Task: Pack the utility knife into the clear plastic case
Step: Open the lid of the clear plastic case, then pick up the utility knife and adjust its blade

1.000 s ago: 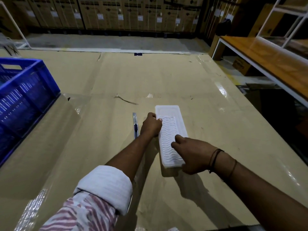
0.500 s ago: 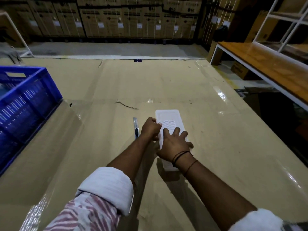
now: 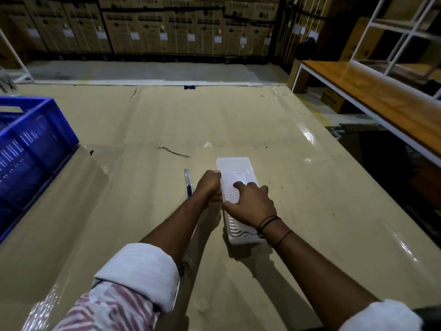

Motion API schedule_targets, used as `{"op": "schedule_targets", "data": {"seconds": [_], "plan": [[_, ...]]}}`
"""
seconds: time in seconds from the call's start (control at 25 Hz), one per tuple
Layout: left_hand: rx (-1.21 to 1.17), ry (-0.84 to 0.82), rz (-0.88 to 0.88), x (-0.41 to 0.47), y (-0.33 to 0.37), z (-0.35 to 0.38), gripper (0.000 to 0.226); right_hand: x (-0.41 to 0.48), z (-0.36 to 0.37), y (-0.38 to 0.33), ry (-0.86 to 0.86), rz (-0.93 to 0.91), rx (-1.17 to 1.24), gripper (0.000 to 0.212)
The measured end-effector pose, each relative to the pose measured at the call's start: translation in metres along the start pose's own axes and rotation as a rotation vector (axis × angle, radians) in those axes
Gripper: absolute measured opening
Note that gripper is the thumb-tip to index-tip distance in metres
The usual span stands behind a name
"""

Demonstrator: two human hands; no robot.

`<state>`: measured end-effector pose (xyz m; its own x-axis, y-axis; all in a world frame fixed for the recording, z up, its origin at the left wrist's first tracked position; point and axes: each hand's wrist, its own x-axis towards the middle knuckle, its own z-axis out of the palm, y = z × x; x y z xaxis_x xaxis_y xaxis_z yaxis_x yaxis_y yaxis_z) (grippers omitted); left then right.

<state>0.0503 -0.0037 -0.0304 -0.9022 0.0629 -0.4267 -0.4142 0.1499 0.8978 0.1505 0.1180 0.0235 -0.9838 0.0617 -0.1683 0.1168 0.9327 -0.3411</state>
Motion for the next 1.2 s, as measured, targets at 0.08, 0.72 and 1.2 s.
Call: {"op": "schedule_targets", "data": {"seconds": [0.08, 0.72, 1.2], "plan": [[0.038, 0.007, 0.022, -0.004, -0.001, 0.002, 0.027, -0.002, -0.006, 0.003, 0.041, -0.029, 0.122, 0.076], [0.147, 0.125, 0.053, 0.011, -0.020, 0.003, 0.037, 0.021, -0.048, 0.106, 0.174, 0.219, 1.074, 0.032], [0.135, 0.131, 0.074, -0.005, -0.015, 0.002, 0.033, 0.035, -0.003, 0.136, 0.340, 0.330, 0.350, 0.026]]}}
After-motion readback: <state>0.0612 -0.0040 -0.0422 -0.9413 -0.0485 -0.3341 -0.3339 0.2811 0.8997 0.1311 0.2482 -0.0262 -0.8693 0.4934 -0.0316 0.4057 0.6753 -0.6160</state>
